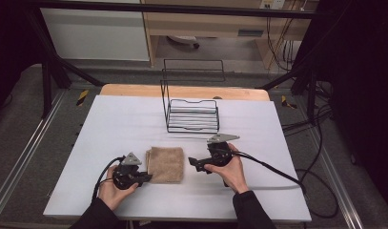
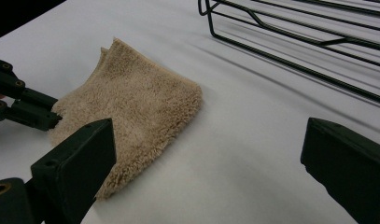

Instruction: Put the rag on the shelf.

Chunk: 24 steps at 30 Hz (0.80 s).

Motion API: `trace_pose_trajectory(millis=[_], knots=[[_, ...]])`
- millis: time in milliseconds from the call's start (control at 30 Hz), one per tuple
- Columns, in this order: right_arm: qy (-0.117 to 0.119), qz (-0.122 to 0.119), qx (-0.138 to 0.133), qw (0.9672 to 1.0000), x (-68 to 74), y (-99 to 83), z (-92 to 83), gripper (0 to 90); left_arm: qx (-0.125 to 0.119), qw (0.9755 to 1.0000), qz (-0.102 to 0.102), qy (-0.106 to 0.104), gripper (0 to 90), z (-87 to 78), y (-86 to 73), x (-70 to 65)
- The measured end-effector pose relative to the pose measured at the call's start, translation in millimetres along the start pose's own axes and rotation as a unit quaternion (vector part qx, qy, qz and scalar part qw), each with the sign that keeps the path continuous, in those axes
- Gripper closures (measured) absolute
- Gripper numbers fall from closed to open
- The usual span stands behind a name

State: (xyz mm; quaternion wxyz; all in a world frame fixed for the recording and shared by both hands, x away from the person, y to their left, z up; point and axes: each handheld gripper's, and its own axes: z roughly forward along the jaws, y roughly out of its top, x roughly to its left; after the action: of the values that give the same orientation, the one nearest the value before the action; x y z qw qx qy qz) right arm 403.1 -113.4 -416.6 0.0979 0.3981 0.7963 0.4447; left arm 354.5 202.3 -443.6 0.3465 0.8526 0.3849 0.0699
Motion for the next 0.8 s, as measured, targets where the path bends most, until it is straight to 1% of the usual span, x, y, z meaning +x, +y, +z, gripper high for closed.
trace_pose_trajectory(millis=[133,200,267,333,433,500,600,700,800], knots=[[0.000,0.002,0.003,1.0000,5.1,6.3,12.8,5.4,-0.003,1.0000,0.002,0.001,79.0,0.6,-0.7,-0.6],[-0.004,-0.001,0.006,1.0000,7.7,9.5,19.0,5.9,-0.004,1.0000,0.007,0.004,78.7,0.7,-0.8,-1.3],[-0.005,0.002,0.007,1.0000,9.6,12.1,25.1,6.5,-0.003,0.9999,0.008,0.006,78.6,0.7,-0.6,-1.9],[-0.009,0.000,0.013,0.9999,11.0,14.5,31.5,7.9,-0.001,0.9999,0.010,0.006,78.6,0.7,-0.4,-2.1],[-0.008,0.005,0.018,0.9998,12.8,17.4,41.0,9.1,-0.001,0.9999,0.012,0.006,78.5,0.8,-0.4,-2.1],[-0.013,0.003,0.027,0.9995,13.7,19.0,47.2,11.4,-0.001,0.9999,0.012,0.006,78.5,0.8,-0.5,-2.3],[-0.011,0.008,0.029,0.9995,14.8,21.0,55.2,15.6,-0.002,0.9999,0.015,0.008,78.4,0.9,-0.6,-2.6],[-0.017,0.007,0.036,0.9992,14.1,22.2,62.3,19.8,-0.002,0.9998,0.016,0.008,78.3,0.9,-0.6,-2.5],[-0.019,0.014,0.041,0.9989,14.0,22.2,68.6,24.0,-0.002,0.9998,0.016,0.007,78.3,0.9,-0.7,-2.4]])
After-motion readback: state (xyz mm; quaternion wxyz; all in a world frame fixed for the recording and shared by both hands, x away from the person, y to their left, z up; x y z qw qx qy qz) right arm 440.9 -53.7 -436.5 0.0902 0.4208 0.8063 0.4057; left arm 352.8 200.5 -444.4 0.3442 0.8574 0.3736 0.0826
